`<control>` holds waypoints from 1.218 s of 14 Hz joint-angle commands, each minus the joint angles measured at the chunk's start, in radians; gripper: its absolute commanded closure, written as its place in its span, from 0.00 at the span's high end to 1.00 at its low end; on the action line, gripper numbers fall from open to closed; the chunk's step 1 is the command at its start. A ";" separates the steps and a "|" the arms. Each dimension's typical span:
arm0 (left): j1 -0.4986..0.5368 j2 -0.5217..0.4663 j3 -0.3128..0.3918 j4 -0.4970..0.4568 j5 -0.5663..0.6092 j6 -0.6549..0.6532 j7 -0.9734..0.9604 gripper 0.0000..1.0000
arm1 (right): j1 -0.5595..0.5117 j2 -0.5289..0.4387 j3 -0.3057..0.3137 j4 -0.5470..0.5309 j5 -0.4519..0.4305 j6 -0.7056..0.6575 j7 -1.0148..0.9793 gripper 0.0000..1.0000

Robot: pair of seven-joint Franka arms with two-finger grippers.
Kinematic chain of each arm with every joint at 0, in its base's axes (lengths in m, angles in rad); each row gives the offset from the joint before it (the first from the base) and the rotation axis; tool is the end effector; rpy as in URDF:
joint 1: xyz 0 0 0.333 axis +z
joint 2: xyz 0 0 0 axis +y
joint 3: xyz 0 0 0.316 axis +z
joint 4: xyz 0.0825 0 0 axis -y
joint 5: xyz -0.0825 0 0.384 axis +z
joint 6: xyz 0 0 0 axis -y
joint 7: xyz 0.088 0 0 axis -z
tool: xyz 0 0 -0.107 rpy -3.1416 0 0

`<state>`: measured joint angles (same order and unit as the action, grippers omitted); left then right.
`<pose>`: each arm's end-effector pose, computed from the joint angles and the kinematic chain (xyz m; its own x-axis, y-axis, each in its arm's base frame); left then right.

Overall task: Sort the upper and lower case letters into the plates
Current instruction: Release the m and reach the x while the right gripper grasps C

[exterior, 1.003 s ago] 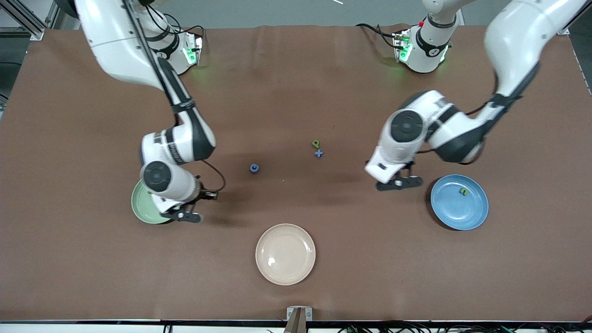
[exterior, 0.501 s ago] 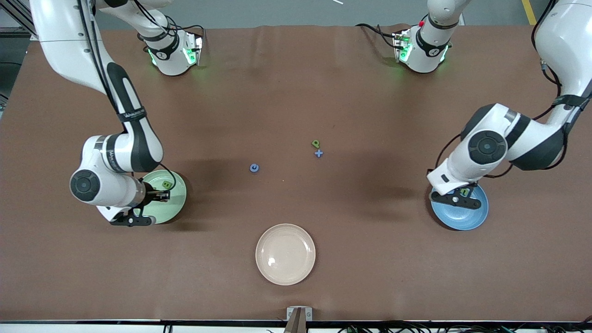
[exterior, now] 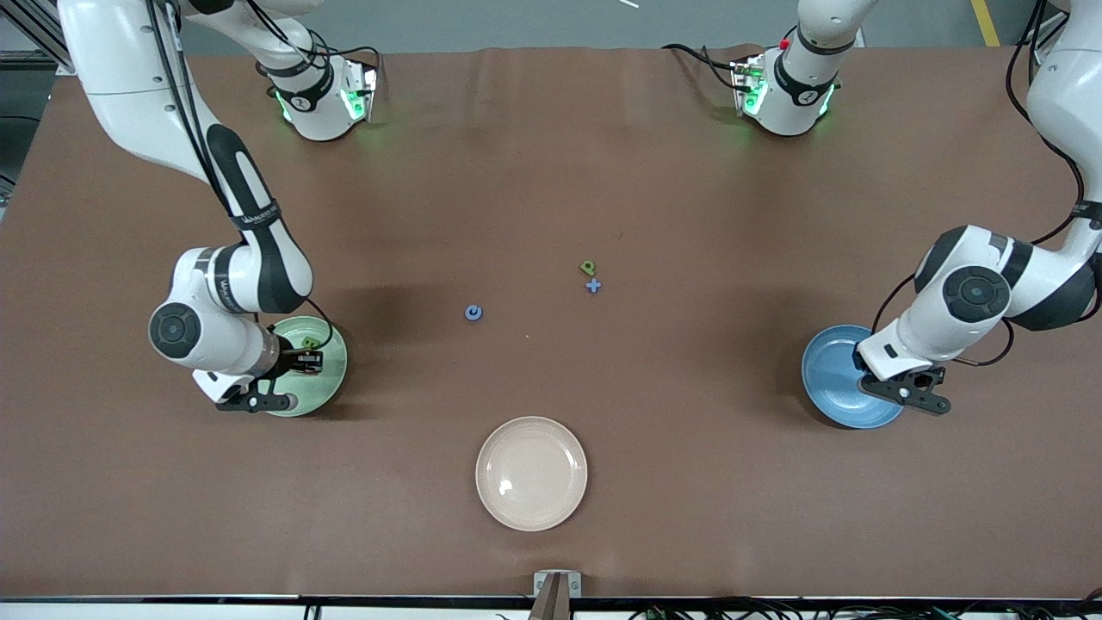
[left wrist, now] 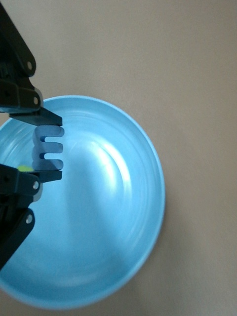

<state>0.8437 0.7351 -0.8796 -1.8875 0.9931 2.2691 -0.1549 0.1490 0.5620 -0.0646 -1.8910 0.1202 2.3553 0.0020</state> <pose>0.6280 0.0329 0.2289 0.9117 -0.4102 0.0214 -0.3985 -0.8960 -0.1958 0.6208 0.0557 0.1980 0.9953 0.0037 -0.0970 -0.0004 -0.9991 -0.0419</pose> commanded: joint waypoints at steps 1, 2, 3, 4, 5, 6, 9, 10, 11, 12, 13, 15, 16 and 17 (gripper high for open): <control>-0.003 0.016 0.034 -0.002 0.030 0.064 0.009 0.09 | -0.003 -0.017 0.009 -0.039 0.024 0.029 -0.007 0.00; -0.003 0.029 0.040 -0.002 0.030 0.072 0.009 0.09 | -0.003 -0.017 0.009 -0.039 0.024 0.027 -0.007 0.01; -0.005 0.035 0.042 -0.001 0.030 0.075 0.008 0.09 | -0.003 -0.019 0.009 -0.039 0.024 0.024 -0.007 0.03; -0.005 0.044 0.042 0.002 0.030 0.081 0.008 0.09 | -0.003 -0.017 0.009 -0.037 0.024 0.019 -0.007 0.20; -0.008 0.055 0.048 0.005 0.030 0.093 0.006 0.09 | -0.003 -0.019 0.009 -0.037 0.024 0.019 -0.007 0.74; -0.011 0.061 0.069 0.007 0.033 0.108 0.006 0.10 | -0.002 -0.022 0.008 -0.036 0.024 0.015 -0.005 1.00; -0.011 0.061 0.077 0.005 0.038 0.122 0.006 0.10 | -0.002 -0.028 0.008 -0.014 0.024 -0.039 0.007 1.00; -0.015 0.061 0.077 0.005 0.038 0.124 0.005 0.11 | 0.003 -0.033 0.009 -0.014 0.024 -0.047 0.030 1.00; -0.018 0.061 0.077 0.005 0.038 0.122 0.002 0.14 | 0.015 -0.043 0.009 -0.008 0.024 -0.056 0.089 1.00; -0.018 0.059 0.077 0.005 0.038 0.122 -0.003 0.17 | 0.041 -0.057 0.009 -0.003 0.022 -0.076 0.157 1.00; -0.018 0.058 0.077 0.005 0.036 0.122 -0.006 0.31 | 0.062 -0.073 0.009 0.010 0.022 -0.112 0.212 1.00; -0.012 0.035 0.074 0.002 0.030 0.110 -0.006 0.99 | 0.111 -0.100 0.009 0.021 0.022 -0.151 0.356 1.00; -0.012 0.011 0.068 -0.004 0.021 0.084 -0.008 1.00 | 0.147 -0.111 0.009 0.018 0.022 -0.152 0.430 1.00; -0.008 -0.006 0.041 -0.005 -0.005 0.034 -0.009 1.00 | 0.174 -0.116 0.009 0.014 0.022 -0.154 0.494 1.00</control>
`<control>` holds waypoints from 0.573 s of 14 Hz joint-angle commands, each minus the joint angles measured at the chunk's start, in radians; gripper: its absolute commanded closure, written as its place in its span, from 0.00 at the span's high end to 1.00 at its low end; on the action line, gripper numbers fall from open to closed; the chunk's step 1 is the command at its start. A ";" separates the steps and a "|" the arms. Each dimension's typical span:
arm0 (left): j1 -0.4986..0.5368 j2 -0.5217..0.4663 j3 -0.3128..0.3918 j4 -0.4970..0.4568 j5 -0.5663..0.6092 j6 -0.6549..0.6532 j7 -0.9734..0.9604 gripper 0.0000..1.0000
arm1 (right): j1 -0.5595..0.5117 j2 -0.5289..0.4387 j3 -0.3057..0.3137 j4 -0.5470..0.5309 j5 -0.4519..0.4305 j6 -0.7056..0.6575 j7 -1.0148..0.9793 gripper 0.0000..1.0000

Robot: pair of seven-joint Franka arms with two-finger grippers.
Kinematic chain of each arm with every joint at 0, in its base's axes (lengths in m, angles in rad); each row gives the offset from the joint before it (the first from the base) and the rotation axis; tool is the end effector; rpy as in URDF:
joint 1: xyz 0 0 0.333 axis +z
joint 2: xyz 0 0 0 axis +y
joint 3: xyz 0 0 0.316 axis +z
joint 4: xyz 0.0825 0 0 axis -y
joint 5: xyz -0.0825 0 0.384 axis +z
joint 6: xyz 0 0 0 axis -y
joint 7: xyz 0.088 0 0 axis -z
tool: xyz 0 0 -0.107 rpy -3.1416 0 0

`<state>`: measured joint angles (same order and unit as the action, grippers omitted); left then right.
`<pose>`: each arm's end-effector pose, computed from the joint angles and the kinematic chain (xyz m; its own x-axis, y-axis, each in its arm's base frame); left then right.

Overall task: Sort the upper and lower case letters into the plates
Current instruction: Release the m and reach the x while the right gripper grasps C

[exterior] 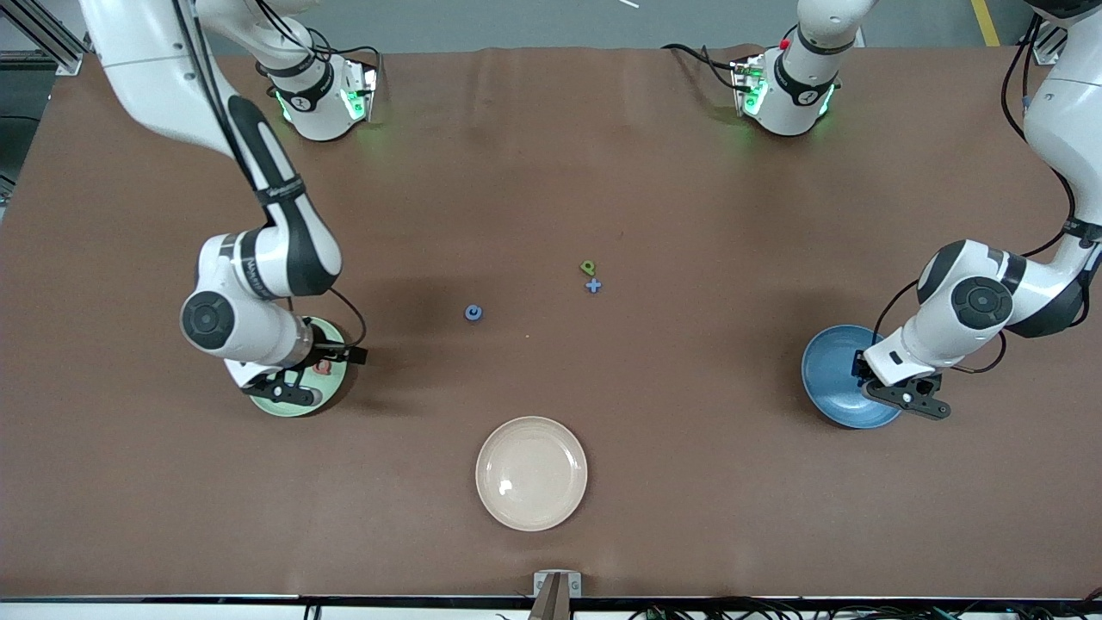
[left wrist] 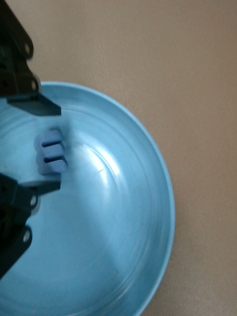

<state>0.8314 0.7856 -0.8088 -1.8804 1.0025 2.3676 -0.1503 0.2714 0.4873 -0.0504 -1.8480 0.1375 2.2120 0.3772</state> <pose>0.6283 0.0518 0.1957 0.9166 -0.3954 0.0592 -0.3823 -0.9101 -0.1597 0.6128 0.1441 0.2508 0.9615 -0.2343 -0.1437 -0.2402 -0.9704 -0.0244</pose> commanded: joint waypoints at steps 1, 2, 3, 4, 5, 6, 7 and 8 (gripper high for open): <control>0.021 -0.074 -0.080 -0.010 -0.084 -0.126 -0.020 1.00 | 0.081 -0.048 -0.005 -0.034 0.005 -0.009 0.171 1.00; 0.050 -0.103 -0.134 -0.008 -0.158 -0.186 -0.026 1.00 | 0.110 -0.055 -0.006 -0.045 0.005 -0.002 0.211 1.00; 0.072 -0.144 -0.185 -0.008 -0.216 -0.236 -0.044 1.00 | 0.139 -0.055 -0.005 -0.049 0.005 0.002 0.259 1.00; 0.081 -0.179 -0.217 -0.008 -0.261 -0.285 -0.070 1.00 | 0.172 -0.053 -0.006 -0.051 0.005 0.006 0.310 1.00; 0.084 -0.224 -0.262 -0.006 -0.319 -0.350 -0.119 1.00 | 0.201 -0.053 -0.006 -0.053 0.005 0.012 0.353 1.00; 0.084 -0.258 -0.298 -0.002 -0.390 -0.413 -0.190 1.00 | 0.218 -0.053 -0.006 -0.059 0.005 0.020 0.379 1.00; 0.084 -0.279 -0.337 0.003 -0.454 -0.451 -0.268 1.00 | 0.236 -0.053 -0.006 -0.063 0.005 0.034 0.406 1.00; 0.084 -0.284 -0.361 0.006 -0.491 -0.467 -0.334 1.00 | 0.256 -0.052 -0.006 -0.083 0.005 0.064 0.439 1.00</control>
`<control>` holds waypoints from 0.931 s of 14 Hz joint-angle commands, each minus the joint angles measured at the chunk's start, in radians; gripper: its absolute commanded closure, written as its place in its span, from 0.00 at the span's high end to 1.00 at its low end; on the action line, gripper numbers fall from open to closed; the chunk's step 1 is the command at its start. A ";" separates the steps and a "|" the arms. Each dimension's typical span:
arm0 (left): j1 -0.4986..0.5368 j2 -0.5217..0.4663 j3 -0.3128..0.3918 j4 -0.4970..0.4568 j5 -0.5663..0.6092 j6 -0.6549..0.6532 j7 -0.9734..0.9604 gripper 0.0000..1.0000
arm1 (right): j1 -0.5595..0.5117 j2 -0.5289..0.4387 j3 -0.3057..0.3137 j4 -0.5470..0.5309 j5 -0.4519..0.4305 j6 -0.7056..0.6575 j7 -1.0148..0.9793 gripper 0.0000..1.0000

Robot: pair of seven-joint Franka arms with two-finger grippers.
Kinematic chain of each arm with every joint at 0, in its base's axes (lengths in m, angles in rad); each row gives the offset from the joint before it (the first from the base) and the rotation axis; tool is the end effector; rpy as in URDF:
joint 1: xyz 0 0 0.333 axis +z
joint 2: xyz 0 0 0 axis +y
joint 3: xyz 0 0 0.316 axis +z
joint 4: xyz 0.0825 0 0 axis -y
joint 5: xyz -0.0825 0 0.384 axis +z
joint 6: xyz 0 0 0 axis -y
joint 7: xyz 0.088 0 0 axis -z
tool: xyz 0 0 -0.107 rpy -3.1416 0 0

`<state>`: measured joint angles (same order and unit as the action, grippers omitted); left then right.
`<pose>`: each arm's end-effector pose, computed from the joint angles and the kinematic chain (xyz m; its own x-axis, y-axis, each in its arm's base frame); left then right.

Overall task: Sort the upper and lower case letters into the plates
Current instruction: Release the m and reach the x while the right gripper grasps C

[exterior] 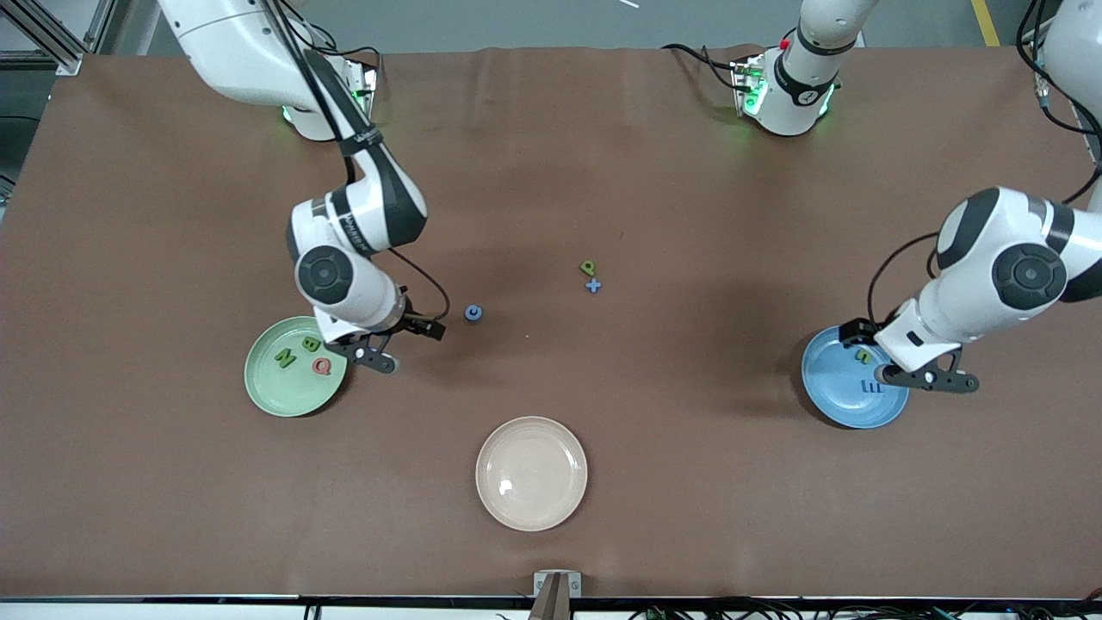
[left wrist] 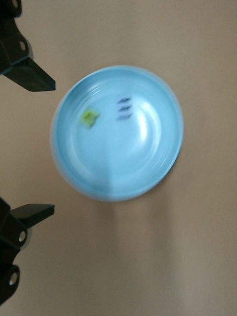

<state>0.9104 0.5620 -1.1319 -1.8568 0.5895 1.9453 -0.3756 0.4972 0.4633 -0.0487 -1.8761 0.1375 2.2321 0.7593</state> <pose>0.6075 -0.0397 0.3532 0.9939 -0.0687 -0.0865 -0.0732 -0.9961 -0.0501 0.5604 0.2760 0.2558 0.9136 -0.3845 -0.1320 -0.3855 -0.9225 0.0191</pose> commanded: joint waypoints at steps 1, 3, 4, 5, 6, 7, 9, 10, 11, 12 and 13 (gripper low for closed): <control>-0.002 -0.059 -0.064 -0.018 -0.089 -0.046 -0.209 1.00 | 0.046 -0.028 -0.008 -0.078 0.005 0.087 0.083 1.00; -0.062 -0.045 -0.086 -0.018 -0.089 -0.045 -0.403 1.00 | 0.076 -0.025 -0.008 -0.121 0.005 0.153 0.135 0.98; -0.088 -0.042 -0.086 -0.018 -0.091 -0.045 -0.451 1.00 | 0.087 -0.022 -0.008 -0.123 0.005 0.162 0.149 0.95; -0.125 -0.042 -0.088 -0.015 -0.092 -0.045 -0.489 1.00 | 0.095 -0.020 -0.008 -0.123 0.005 0.179 0.169 0.92; -0.164 -0.042 -0.092 -0.007 -0.105 -0.045 -0.549 1.00 | 0.106 -0.012 -0.008 -0.123 0.005 0.202 0.195 0.89; -0.206 -0.042 -0.100 -0.002 -0.124 -0.046 -0.613 1.00 | 0.119 0.007 -0.008 -0.123 0.005 0.225 0.216 0.86; -0.289 -0.042 -0.117 -0.001 -0.177 -0.046 -0.754 1.00 | 0.132 0.026 -0.008 -0.123 0.005 0.251 0.230 0.79; -0.339 -0.042 -0.117 0.001 -0.184 -0.046 -0.837 1.00 | 0.138 0.032 -0.008 -0.123 0.005 0.258 0.244 0.76; -0.384 -0.042 -0.117 0.001 -0.185 -0.046 -0.892 1.00 | 0.150 0.041 -0.008 -0.123 0.005 0.267 0.262 0.76; -0.424 -0.037 -0.112 0.001 -0.185 -0.045 -0.920 1.00 | 0.158 0.044 -0.008 -0.123 0.004 0.273 0.270 0.74; -0.451 -0.024 -0.108 0.001 -0.185 -0.045 -0.937 1.00 | 0.159 0.051 -0.008 -0.123 0.004 0.276 0.270 0.73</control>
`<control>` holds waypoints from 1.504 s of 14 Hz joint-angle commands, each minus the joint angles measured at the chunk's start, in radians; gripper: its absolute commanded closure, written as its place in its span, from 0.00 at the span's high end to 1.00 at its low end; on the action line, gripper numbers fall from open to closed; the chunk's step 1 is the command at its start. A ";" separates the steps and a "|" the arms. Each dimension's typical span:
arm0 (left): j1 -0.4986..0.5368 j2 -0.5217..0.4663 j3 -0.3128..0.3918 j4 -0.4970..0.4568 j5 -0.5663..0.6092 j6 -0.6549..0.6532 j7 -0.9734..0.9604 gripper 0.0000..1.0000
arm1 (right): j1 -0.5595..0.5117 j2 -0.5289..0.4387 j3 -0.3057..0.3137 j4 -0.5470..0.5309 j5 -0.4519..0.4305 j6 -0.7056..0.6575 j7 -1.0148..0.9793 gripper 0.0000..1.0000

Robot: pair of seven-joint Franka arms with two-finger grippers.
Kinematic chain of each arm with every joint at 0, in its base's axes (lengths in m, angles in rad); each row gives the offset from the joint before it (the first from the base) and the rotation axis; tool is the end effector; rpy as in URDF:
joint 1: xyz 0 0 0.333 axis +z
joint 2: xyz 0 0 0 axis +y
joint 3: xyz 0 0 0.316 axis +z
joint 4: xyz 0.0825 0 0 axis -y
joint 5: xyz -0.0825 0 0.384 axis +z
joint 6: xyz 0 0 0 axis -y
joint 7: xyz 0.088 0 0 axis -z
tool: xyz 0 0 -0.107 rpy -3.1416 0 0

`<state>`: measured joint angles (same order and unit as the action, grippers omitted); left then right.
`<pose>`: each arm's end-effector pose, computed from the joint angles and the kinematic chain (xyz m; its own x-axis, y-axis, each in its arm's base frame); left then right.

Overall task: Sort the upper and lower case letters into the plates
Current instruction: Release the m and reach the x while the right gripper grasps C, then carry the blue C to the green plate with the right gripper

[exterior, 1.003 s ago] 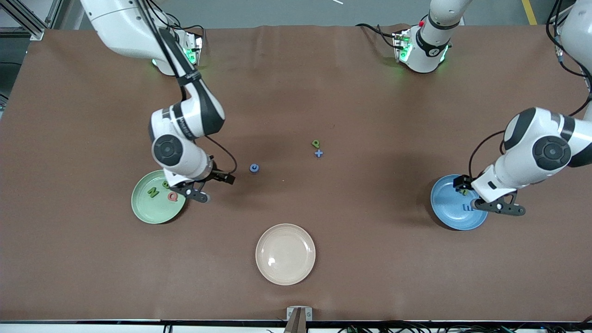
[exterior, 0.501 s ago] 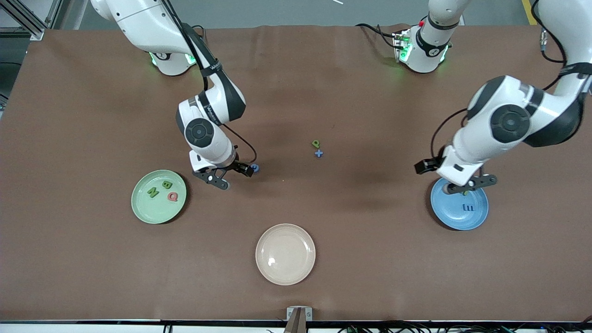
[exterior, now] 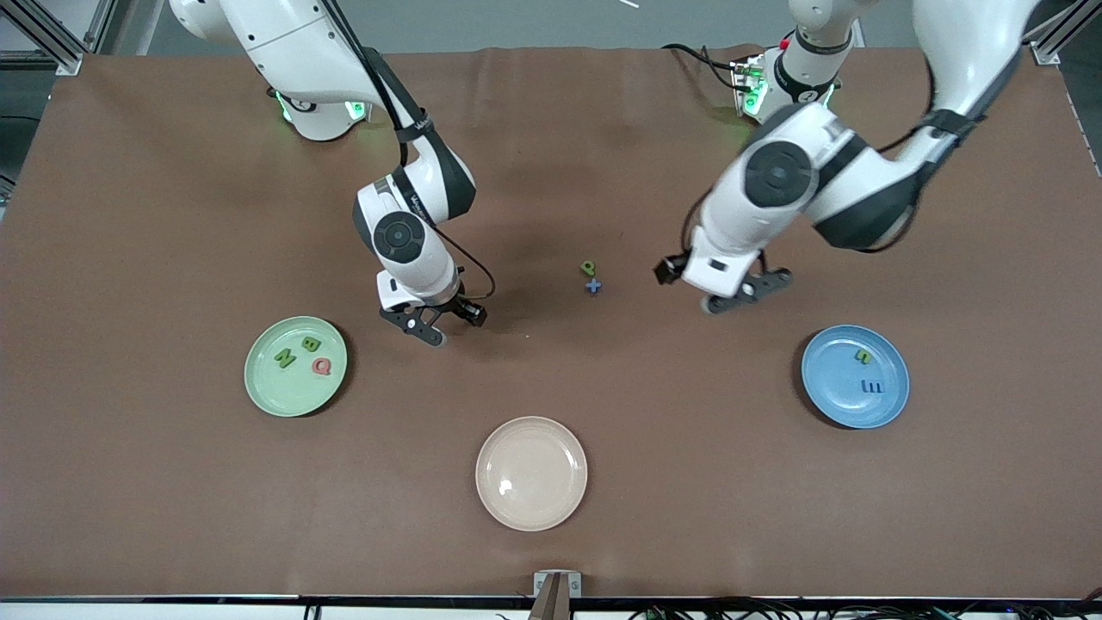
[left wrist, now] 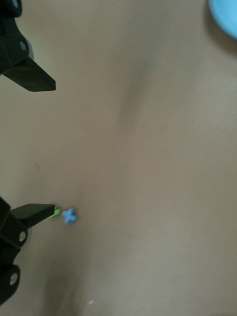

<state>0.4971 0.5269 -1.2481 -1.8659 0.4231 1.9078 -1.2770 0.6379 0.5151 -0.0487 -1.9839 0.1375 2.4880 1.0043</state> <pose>0.4929 -0.3349 0.3892 0.9206 0.3673 -0.1329 0.3646 -0.9301 -0.0445 0.5075 0.3393 0.2018 0.8675 -0.4943 -0.0559 -0.4960 -0.8681 -0.0209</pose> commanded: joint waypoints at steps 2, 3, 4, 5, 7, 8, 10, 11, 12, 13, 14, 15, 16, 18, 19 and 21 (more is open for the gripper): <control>-0.057 0.040 0.012 0.010 -0.012 0.004 -0.047 1.00 | 0.028 0.005 -0.008 -0.015 0.005 0.031 0.027 0.70; -0.078 0.054 0.016 0.008 -0.003 0.010 -0.062 1.00 | 0.032 0.017 -0.010 -0.015 0.005 0.049 0.037 0.69; -0.104 0.054 0.039 0.010 -0.001 0.034 -0.082 1.00 | 0.036 0.026 -0.008 -0.013 0.004 0.058 0.052 0.68; -0.127 0.056 0.067 0.010 -0.001 0.068 -0.096 1.00 | 0.046 0.029 -0.010 -0.013 0.004 0.061 0.053 0.66; -0.191 0.064 0.111 0.008 -0.001 0.128 -0.136 1.00 | 0.046 0.033 -0.010 -0.013 0.004 0.065 0.053 0.64; -0.250 0.067 0.162 0.008 0.000 0.161 -0.168 1.00 | 0.048 0.036 -0.010 -0.013 0.004 0.065 0.053 0.62; -0.371 0.068 0.278 0.008 0.000 0.221 -0.209 1.00 | 0.051 0.037 -0.010 -0.013 0.002 0.066 0.053 0.54; -0.431 0.068 0.342 0.007 0.000 0.253 -0.217 1.00 | 0.054 0.037 -0.010 -0.013 0.002 0.066 0.053 0.49; -0.480 0.071 0.401 0.007 0.000 0.287 -0.220 1.00 | 0.052 0.037 -0.010 -0.013 0.001 0.066 0.053 0.43; -0.518 0.076 0.441 0.007 0.000 0.318 -0.229 1.00 | 0.052 0.037 -0.010 -0.013 -0.002 0.065 0.053 0.38; -0.540 0.088 0.466 0.005 0.000 0.347 -0.251 1.00 | 0.052 0.037 -0.010 -0.013 -0.002 0.063 0.053 0.34; -0.552 0.100 0.481 0.005 0.002 0.371 -0.264 1.00 | 0.051 0.037 -0.010 -0.013 -0.004 0.061 0.051 0.27; -0.566 0.114 0.492 0.002 0.012 0.395 -0.278 1.00 | 0.049 0.037 -0.010 -0.013 -0.004 0.060 0.051 0.16; -0.595 0.142 0.524 0.005 0.078 0.415 -0.332 1.00 | 0.040 0.036 -0.013 -0.009 -0.004 0.048 0.045 0.00; -0.598 0.157 0.526 0.007 0.113 0.418 -0.359 1.00 | 0.033 0.028 -0.017 -0.006 -0.004 0.048 0.031 0.00; -0.598 0.174 0.526 0.007 0.158 0.421 -0.387 1.00 | -0.006 -0.006 -0.031 0.013 -0.006 -0.012 -0.048 0.00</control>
<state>-0.0903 0.6859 -0.7294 -1.8669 0.5364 2.3163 -1.6274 0.6709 0.5561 -0.0713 -1.9764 0.1355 2.5323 1.0218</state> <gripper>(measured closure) 0.000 0.661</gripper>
